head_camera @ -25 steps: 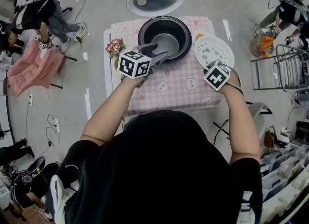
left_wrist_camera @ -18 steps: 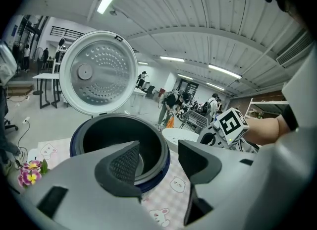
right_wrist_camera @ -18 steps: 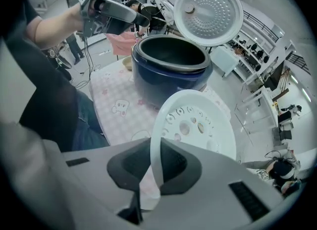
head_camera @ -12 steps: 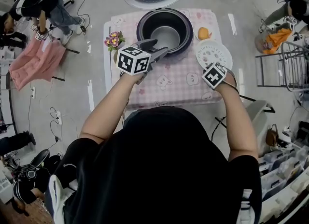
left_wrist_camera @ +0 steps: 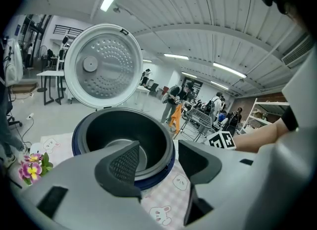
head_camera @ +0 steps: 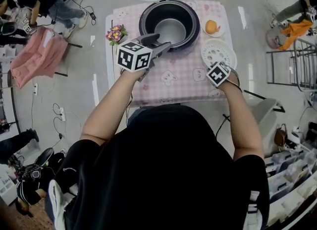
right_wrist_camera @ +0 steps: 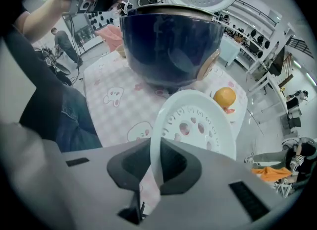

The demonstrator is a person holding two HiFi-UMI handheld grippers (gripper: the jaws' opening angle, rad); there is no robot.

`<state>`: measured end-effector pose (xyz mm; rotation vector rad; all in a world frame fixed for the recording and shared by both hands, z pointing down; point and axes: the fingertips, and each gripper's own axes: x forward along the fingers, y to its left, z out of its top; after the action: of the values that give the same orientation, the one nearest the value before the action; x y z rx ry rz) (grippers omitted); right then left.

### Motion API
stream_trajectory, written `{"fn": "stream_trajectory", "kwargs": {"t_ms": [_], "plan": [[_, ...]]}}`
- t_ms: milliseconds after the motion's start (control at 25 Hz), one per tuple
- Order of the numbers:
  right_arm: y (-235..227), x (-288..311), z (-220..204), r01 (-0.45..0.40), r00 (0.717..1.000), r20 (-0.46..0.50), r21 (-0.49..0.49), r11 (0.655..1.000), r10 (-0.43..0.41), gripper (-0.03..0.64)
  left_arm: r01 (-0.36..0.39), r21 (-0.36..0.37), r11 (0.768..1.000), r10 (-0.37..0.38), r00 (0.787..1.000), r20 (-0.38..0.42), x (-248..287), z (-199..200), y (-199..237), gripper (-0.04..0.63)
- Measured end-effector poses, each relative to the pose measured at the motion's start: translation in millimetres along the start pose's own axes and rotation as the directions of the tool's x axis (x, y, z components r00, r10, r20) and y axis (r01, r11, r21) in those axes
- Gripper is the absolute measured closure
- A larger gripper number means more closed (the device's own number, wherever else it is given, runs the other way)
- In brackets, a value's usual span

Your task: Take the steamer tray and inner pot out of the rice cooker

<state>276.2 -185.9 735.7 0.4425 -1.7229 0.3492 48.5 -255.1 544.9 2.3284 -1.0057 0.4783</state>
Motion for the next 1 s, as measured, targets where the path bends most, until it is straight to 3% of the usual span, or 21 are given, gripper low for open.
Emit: {"fn": "stream_trajectory", "kwargs": {"t_ms": [1000], "plan": [[29.3,77.2,-16.6,0.002,0.999,-0.037,-0.039,0.999,-0.003,0.566,-0.047,-0.016,0.999,0.047,0.999,0.003,-9.5,0.7,22.0,0.337]]}}
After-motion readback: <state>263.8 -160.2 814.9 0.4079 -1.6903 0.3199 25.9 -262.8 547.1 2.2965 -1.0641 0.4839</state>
